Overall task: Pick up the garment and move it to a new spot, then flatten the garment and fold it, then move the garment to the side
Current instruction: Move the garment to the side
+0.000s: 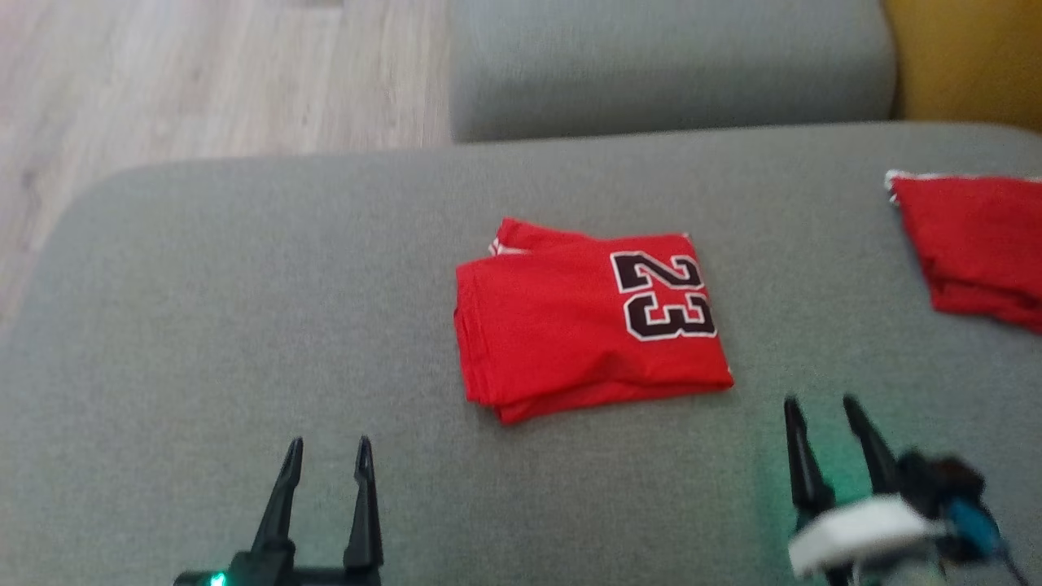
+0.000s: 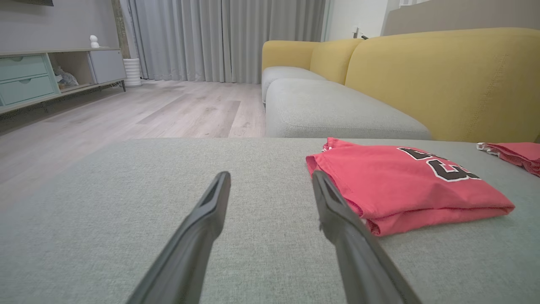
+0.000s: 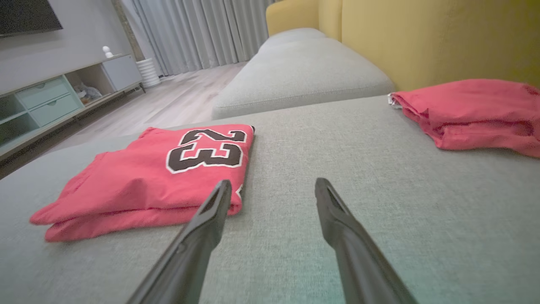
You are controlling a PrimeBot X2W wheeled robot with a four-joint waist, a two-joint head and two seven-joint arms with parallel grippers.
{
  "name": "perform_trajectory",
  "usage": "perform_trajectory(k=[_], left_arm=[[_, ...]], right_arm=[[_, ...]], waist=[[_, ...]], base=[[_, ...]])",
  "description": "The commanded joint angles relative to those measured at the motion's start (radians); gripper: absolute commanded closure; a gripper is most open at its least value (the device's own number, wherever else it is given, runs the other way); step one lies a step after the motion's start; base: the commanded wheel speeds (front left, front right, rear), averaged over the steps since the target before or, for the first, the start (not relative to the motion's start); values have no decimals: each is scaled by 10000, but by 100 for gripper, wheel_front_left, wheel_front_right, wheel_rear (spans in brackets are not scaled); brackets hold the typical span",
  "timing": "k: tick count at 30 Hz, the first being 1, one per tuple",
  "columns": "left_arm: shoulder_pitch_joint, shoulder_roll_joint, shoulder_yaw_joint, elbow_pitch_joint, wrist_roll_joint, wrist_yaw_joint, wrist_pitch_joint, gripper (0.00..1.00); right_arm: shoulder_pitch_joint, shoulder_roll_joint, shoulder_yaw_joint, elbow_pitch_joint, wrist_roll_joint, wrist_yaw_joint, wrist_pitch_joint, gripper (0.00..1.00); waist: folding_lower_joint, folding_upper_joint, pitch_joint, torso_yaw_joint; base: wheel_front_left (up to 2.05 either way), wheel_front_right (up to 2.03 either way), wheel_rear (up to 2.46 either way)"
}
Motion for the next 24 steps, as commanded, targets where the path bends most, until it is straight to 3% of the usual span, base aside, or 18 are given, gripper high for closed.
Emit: perform_trajectory(k=[1, 6, 13, 14, 16, 20, 24], left_arm=[[-675, -53, 158, -520, -98, 135, -67, 0], [-1049, -54, -182, -625, -13, 184, -67, 0], [-1553, -54, -651, -436, -1, 389, -67, 0], [-1592, -54, -692, -409, -16, 431, -67, 0], [-1639, -54, -736, -358, -47, 513, -67, 0], [-1671, -54, -717, -404, -79, 693, -67, 0], [-1830, -54, -714, -483, 28, 756, -67, 0]], right_arm=[[-1409, -24, 345, 309, 224, 69, -110, 0], [-3294, -163, 828, 1882, 440, 69, 29, 0], [-5620, -50, 1257, 4558, 1508, 69, 1588, 0], [-5771, -23, 1384, 4856, 1686, 69, 1814, 16], [-5960, 13, 1625, 5315, 1963, 69, 2084, 100], [-6309, -137, 1738, 5614, 2112, 69, 1418, 100], [-6924, -785, 1911, 5695, 1524, 69, 676, 100]], waist=[[0, 0, 653, 36], [0, 0, 1259, 150], [0, 0, 1745, 603], [0, 0, 1791, 656], [0, 0, 1871, 717], [0, 0, 2095, 559], [0, 0, 2433, 110]], base=[[0, 0, 0], [0, 0, 0], [0, 0, 0], [0, 0, 0], [0, 0, 0], [0, 0, 0], [0, 0, 0]])
